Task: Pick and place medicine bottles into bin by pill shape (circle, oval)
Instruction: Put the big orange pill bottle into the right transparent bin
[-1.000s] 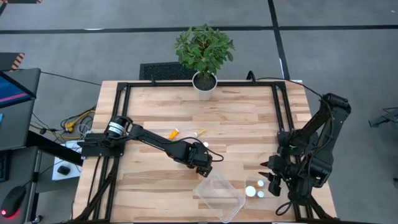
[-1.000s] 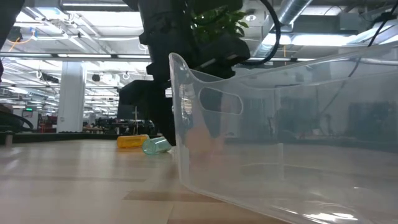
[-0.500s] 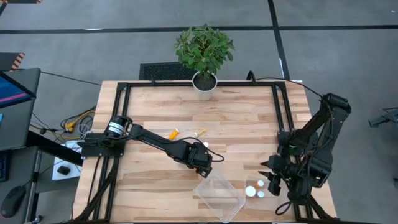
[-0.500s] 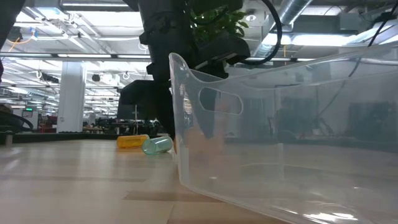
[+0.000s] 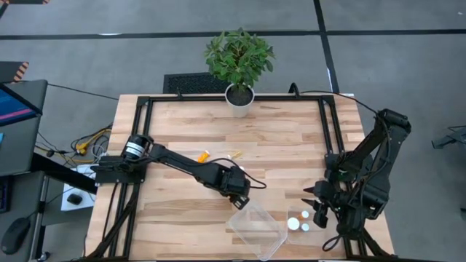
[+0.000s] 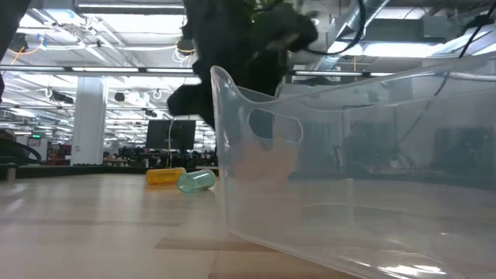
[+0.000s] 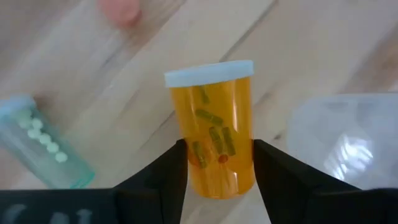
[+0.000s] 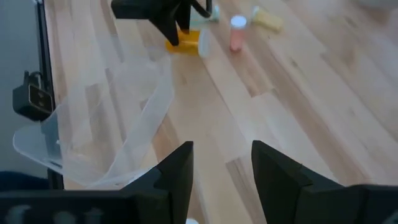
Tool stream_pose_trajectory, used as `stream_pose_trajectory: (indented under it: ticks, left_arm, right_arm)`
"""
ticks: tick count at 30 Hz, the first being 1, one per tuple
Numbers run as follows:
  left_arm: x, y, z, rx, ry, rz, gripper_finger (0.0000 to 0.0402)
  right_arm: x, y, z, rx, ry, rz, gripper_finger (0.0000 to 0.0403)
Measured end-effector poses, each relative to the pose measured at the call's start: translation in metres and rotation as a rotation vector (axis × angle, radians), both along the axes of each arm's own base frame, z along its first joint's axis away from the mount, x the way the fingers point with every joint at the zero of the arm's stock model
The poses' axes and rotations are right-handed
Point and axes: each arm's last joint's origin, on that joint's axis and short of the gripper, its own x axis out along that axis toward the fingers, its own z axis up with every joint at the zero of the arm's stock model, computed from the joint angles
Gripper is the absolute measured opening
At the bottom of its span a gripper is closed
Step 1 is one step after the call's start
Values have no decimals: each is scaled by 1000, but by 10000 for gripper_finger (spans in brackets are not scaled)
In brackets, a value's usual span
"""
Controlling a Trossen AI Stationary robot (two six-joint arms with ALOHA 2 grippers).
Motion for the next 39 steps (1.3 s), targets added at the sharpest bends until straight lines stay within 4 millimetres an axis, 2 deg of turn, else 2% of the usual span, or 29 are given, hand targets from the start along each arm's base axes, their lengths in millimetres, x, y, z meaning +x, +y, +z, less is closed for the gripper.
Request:
stream_pose_trajectory:
  ticks: [6,12,18,23,29,39]
  left_arm:
    - [0,3,36,149,-6,-96,161]
    - [0,7,79,309,-86,-232,161]
    - [2,10,112,494,-180,-455,162]
    - [8,9,133,572,-267,-567,162]
    - [12,8,141,603,-320,-591,162]
    - [19,6,148,615,-414,-574,162]
  right_arm:
    - [1,-3,7,-41,-83,22,177]
    - [5,-14,24,-51,-163,59,195]
    - [16,-35,45,-59,-234,77,244]
    - [31,-47,60,-62,-256,186,290]
    - [48,-58,67,-111,-274,257,320]
    - [71,-73,64,-164,-242,300,325]
